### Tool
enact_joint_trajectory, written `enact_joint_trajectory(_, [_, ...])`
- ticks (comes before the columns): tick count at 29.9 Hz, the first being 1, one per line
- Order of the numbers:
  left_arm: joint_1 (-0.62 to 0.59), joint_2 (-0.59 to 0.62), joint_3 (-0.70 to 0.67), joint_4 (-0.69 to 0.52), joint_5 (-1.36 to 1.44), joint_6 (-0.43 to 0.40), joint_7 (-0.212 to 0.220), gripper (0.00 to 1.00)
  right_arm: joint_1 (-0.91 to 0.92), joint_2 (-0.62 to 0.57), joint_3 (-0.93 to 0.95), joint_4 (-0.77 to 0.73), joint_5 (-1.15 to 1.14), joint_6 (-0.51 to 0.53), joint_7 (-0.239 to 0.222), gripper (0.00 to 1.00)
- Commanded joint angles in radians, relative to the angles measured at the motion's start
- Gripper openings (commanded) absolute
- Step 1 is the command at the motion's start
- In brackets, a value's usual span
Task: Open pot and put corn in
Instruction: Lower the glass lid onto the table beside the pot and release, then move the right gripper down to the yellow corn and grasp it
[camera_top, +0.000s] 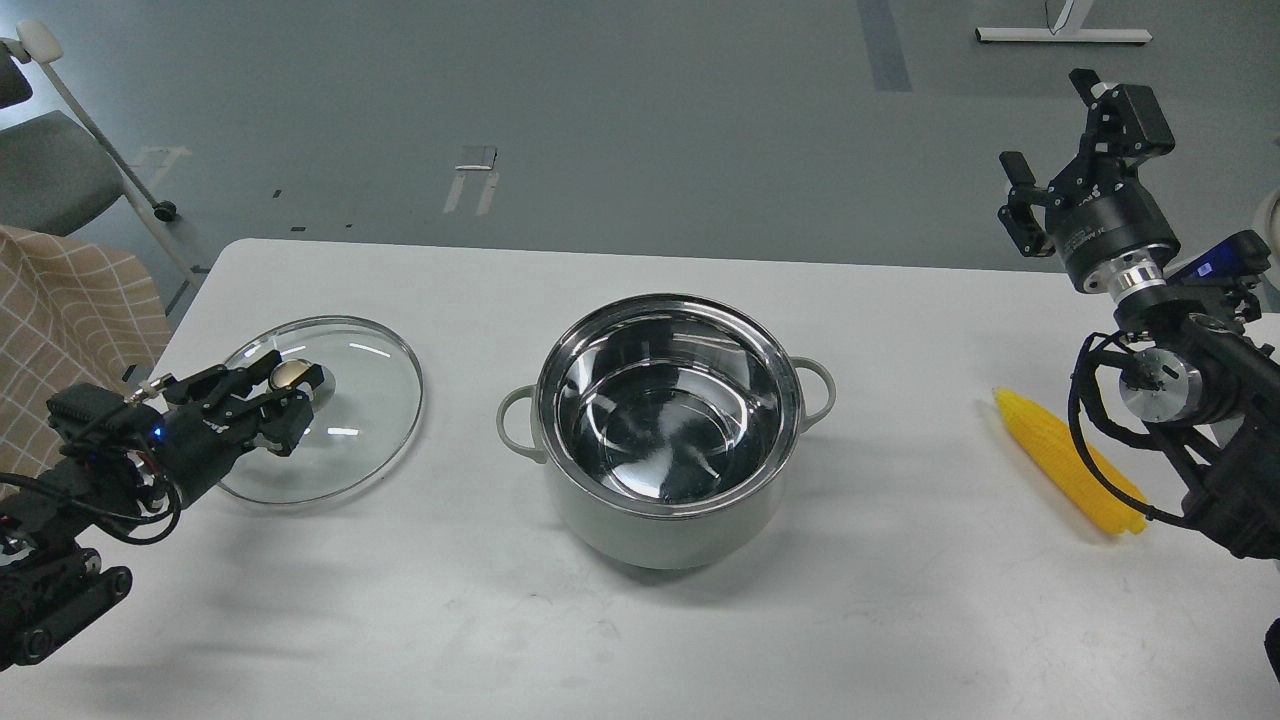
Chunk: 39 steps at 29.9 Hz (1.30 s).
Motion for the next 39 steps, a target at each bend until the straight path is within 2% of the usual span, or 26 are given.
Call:
enact_joint_trajectory(1, [0.005,-0.016,0.0,0.009,-0.012,-0.001,0.0,0.24,-0.002,-0.001,0.0,0.004,0.0,0.0,0.0,1.0])
enact_joint_trajectory(2, [0.005,-0.017,0.0,0.009,-0.012,-0.001,0.0,0.26,-0.003,0.0,0.0,0.006,0.0,0.0,0.0,1.0])
enact_joint_trajectory(3, [0.007,-0.019,0.0,0.009,-0.012,-0.001,0.0,0.32,-0.005,-0.001,0.0,0.006,0.0,0.0,0.0,1.0])
enact_joint_trajectory(4, [0.007,-0.02,0.0,0.009,-0.013,-0.001,0.0,0.47,-0.005,-0.001,0.0,0.006,0.0,0.0,0.0,1.0])
enact_joint_trajectory(7, [0.007,-0.02,0.001,0.009,-0.033,-0.001,0.0,0.71,-0.008,-0.001,0.0,0.006,0.0,0.0,0.0,1.0])
enact_joint_trajectory(13, [0.007,-0.02,0.001,0.009,-0.044,-0.001,0.0,0.78,-0.009,-0.001,0.0,0.009,0.0,0.0,0.0,1.0])
enact_joint_trajectory(19, [-0.013,-0.005,-0.017,-0.02,-0.07,-0.001,0.0,0.79,-0.005,-0.02,0.0,0.015,0.0,0.0,0.0,1.0])
enact_joint_trajectory(22, [-0.088,0.059,-0.017,-0.095,-0.237,-0.012,0.0,0.8,0.009,-0.07,-0.003,0.044,-0.006,0.001,0.0,1.0])
enact_joint_trajectory(24, [-0.177,0.119,-0.02,-0.158,-0.403,-0.156,0.0,0.8,0.046,-0.119,-0.046,0.058,-0.061,0.001,0.0,1.0])
enact_joint_trajectory(28, [-0.294,0.145,-0.023,-0.169,-0.655,-0.343,0.0,0.8,0.113,-0.172,-0.145,0.067,-0.169,-0.002,0.0,1.0])
enact_joint_trajectory(30, [-0.373,0.152,-0.023,-0.169,-0.873,-0.511,0.0,0.82,0.158,-0.243,-0.193,0.116,-0.222,-0.016,0.0,1.0])
enact_joint_trajectory(31, [-0.387,0.155,-0.023,-0.169,-0.93,-0.558,0.0,0.82,0.165,-0.265,-0.202,0.132,-0.235,-0.016,0.0,1.0])
enact_joint_trajectory(32, [-0.412,0.165,-0.023,-0.17,-1.034,-0.642,0.0,0.82,0.182,-0.309,-0.225,0.165,-0.264,-0.016,0.0,1.0])
enact_joint_trajectory(34, [-0.436,0.176,-0.026,-0.172,-1.129,-0.731,0.0,0.84,0.199,-0.359,-0.251,0.196,-0.311,-0.014,0.0,1.0])
enact_joint_trajectory(36, [-0.453,0.178,-0.051,-0.178,-1.261,-0.887,0.0,0.86,0.224,-0.449,-0.323,0.259,-0.475,-0.013,0.0,1.0])
enact_joint_trajectory(38, [-0.453,0.175,-0.078,-0.198,-1.32,-0.949,0.0,0.87,0.233,-0.504,-0.377,0.306,-0.649,-0.016,0.0,1.0])
enact_joint_trajectory(39, [-0.452,0.173,-0.085,-0.208,-1.331,-0.954,0.0,0.88,0.233,-0.523,-0.389,0.323,-0.713,-0.019,0.0,1.0])
